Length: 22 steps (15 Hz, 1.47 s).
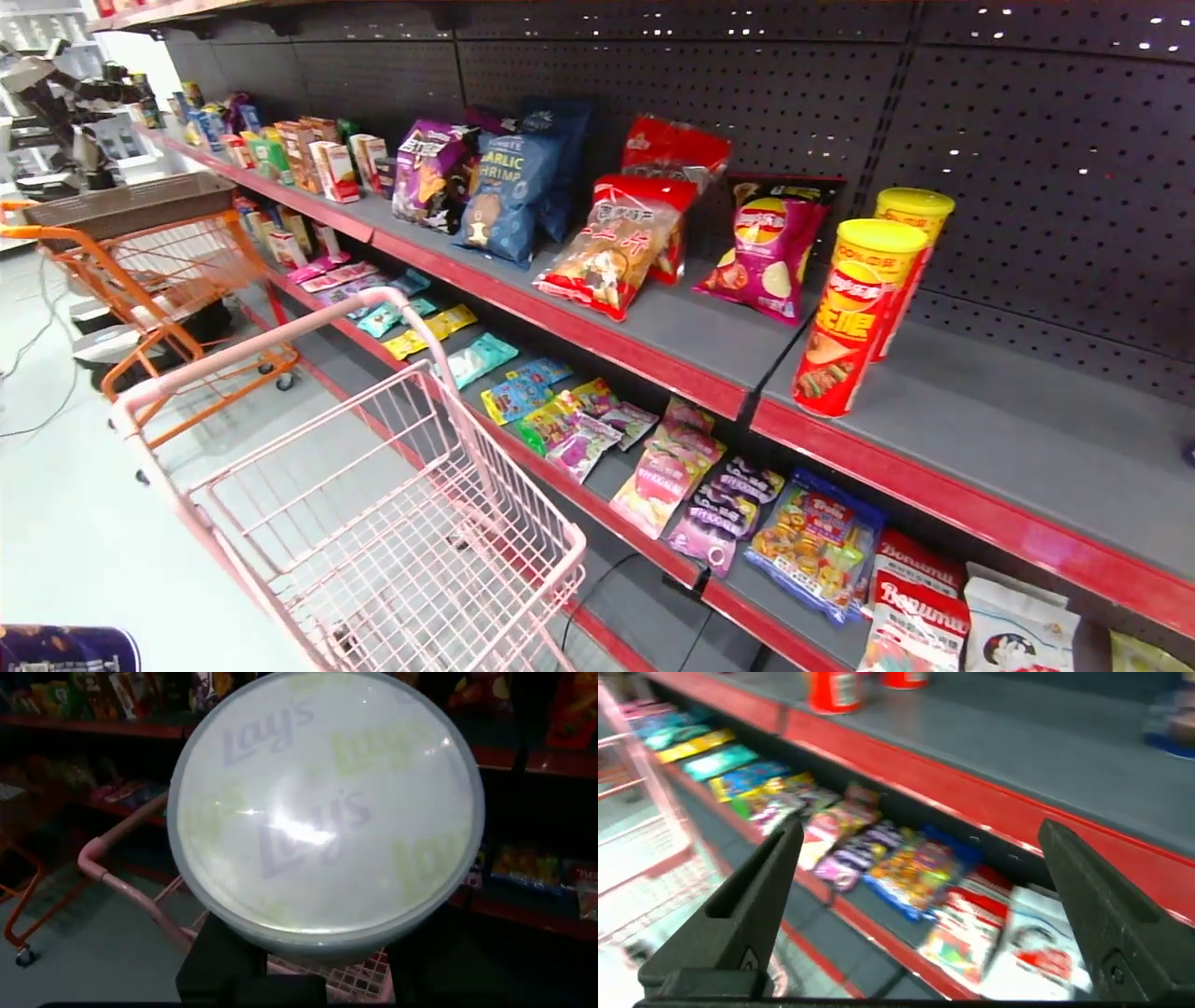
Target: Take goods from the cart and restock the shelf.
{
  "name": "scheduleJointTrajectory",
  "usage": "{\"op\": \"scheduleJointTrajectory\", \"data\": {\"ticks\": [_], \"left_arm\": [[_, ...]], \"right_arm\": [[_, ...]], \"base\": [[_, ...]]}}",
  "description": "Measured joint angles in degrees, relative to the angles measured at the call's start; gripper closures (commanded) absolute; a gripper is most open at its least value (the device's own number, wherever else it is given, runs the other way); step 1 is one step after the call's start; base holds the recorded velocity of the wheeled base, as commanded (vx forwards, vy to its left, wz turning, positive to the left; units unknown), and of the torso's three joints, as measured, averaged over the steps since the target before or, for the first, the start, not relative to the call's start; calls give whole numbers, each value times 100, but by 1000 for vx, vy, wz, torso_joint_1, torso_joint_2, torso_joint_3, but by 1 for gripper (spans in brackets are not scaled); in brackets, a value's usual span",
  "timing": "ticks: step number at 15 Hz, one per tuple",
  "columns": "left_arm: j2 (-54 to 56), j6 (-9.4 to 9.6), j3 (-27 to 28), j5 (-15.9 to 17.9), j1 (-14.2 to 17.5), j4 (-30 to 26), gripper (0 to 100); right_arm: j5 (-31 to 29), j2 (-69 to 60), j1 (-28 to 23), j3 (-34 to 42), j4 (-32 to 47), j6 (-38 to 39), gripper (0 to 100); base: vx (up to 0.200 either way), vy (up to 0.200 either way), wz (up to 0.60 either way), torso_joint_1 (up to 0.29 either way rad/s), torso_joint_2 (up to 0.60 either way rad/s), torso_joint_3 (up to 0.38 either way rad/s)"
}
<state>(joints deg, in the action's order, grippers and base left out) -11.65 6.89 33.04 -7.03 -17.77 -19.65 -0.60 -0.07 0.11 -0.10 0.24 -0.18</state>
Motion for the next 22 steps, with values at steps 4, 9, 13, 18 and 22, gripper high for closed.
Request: {"op": "scheduleJointTrajectory", "data": {"ticks": [4, 9, 13, 18, 22], "left_arm": [[-127, 224, 63, 28, -16, -27, 100], [-245, 411, 76, 30, -16, -7, 100], [-363, 422, 150, 44, -24, 26, 100], [-411, 427, 157, 48, -13, 33, 100], [-385, 428, 130, 48, -20, 22, 100]], "right_arm": [[-2, 0, 0, 0, 2, -2, 0], [2, 0, 5, 0, 2, -9, 0], [22, 0, 5, 0, 2, -13, 0], [28, 0, 13, 0, 9, -30, 0], [33, 0, 7, 0, 2, -33, 0]], "base": [[0, 0, -600, 8, 4, 0], [0, 0, -600, 1, 2, 3], [0, 0, -600, 0, 4, 1], [0, 0, 0, 0, 0, 0], [150, 0, 0, -3, -4, 2]]}}
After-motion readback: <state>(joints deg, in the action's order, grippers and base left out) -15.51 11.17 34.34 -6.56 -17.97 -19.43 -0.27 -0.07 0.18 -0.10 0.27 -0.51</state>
